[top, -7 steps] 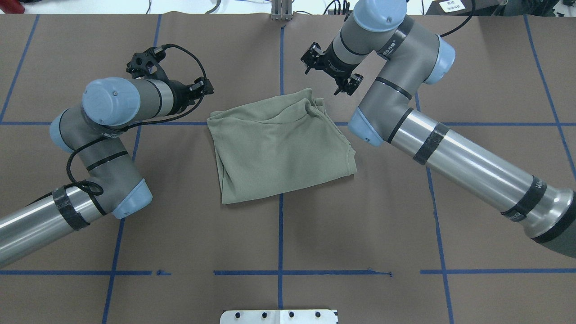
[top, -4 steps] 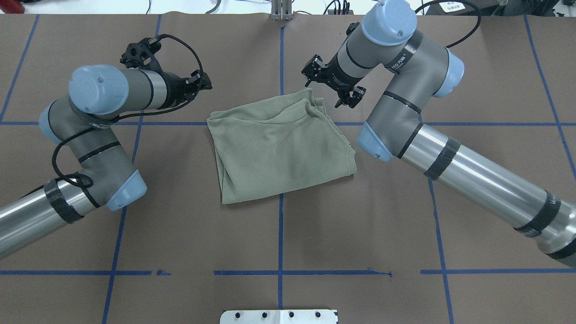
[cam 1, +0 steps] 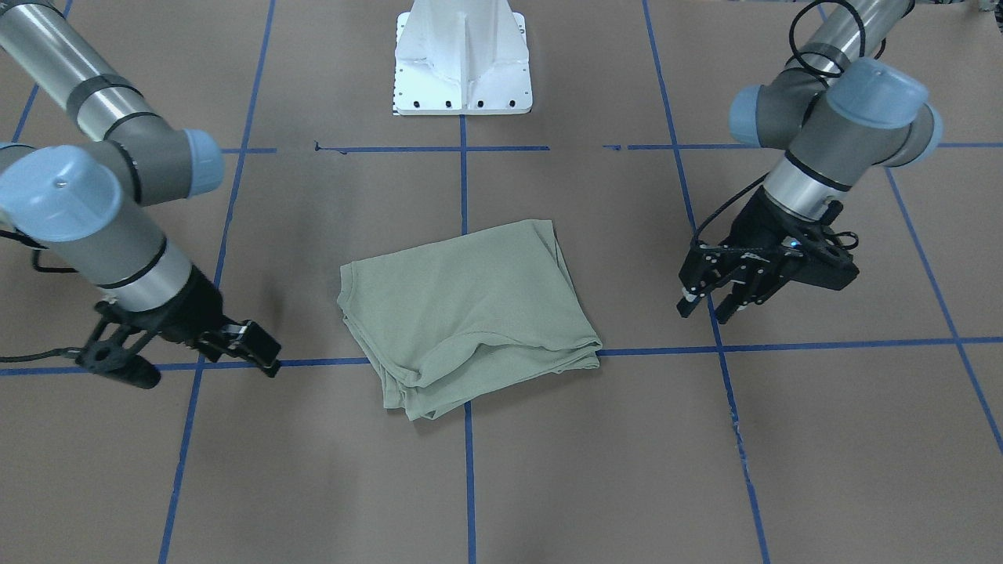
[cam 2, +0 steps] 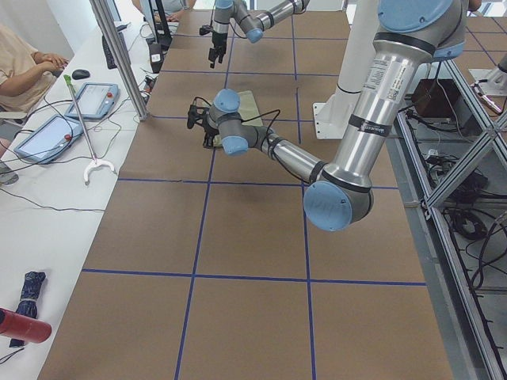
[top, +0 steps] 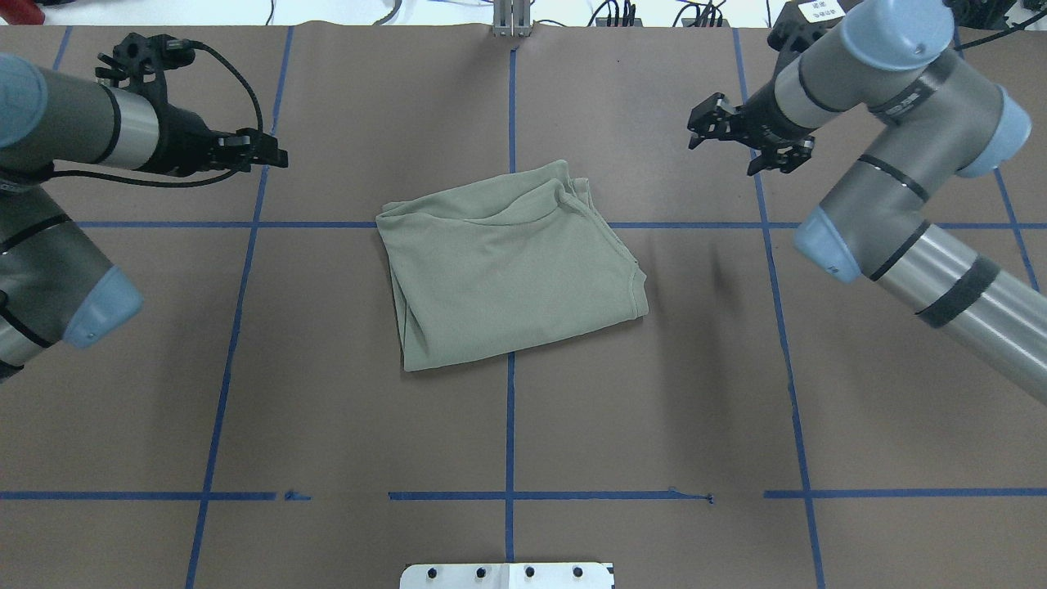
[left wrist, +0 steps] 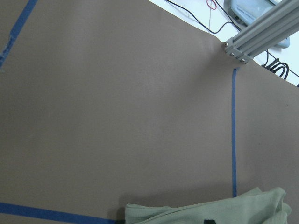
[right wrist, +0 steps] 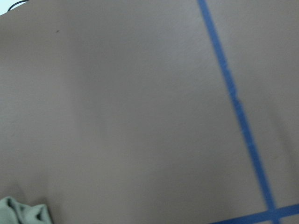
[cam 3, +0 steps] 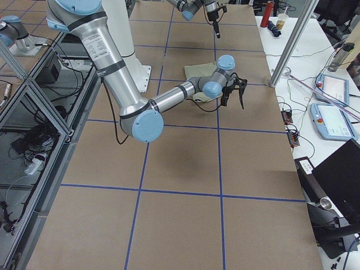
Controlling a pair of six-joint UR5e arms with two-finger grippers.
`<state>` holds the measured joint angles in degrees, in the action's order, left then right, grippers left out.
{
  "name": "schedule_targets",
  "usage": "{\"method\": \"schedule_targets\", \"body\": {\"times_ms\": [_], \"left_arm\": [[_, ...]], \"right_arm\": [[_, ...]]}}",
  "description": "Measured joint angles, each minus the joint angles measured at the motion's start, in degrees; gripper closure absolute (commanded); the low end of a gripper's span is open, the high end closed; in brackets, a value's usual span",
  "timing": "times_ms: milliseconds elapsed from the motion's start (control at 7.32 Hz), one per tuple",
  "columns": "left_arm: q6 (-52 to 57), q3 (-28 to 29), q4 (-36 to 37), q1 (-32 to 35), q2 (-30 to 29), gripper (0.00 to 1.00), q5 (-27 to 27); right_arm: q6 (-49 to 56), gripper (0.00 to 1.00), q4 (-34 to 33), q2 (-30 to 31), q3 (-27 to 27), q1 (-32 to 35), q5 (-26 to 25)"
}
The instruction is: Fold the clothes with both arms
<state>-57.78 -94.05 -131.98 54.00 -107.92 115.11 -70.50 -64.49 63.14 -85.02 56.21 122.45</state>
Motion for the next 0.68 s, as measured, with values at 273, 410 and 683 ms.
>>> {"method": "schedule_targets", "body": {"times_ms": [273,410,683], "left_arm": [[20.5,0.2,7.5,5.9,2.0,0.25,0.5],[30.3,0.3,12.6,9.7,2.1,0.01,0.9],[43.4,1.1,20.6,17.7,2.2,0.0,6.3]], "right_arm": [[20.0,0.0,-3.8,5.0,0.1,7.4,2.6],[31.1,0.0,-8.5,6.4,0.1,10.9,3.0],[49.7,0.0,-18.7,8.4,0.3,17.5,5.9]]}}
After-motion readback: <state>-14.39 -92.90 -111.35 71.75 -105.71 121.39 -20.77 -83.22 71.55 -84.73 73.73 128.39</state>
